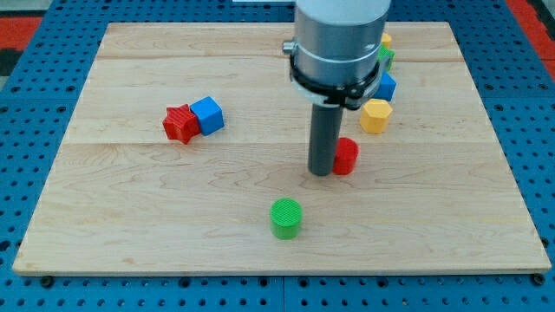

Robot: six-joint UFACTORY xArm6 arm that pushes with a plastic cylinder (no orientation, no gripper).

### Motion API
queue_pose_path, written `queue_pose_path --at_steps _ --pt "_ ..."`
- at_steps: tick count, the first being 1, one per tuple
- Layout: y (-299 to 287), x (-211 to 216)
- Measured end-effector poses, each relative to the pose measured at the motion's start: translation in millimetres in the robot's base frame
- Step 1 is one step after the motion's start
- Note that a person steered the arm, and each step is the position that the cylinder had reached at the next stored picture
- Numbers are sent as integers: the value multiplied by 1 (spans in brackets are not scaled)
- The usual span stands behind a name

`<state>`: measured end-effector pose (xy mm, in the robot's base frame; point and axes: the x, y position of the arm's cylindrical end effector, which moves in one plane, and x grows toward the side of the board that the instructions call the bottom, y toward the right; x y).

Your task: Place the green circle below the red circle

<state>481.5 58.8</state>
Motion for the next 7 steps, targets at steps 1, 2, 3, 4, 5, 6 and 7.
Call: queue_pose_path --at_steps 1,2,3,4,5,6,7 --pt "33 -6" --pt "51 -6" --pt "-28 31" --pt "-111 44" --pt "-92 65" --pt "-64 82" --pt "-63 82"
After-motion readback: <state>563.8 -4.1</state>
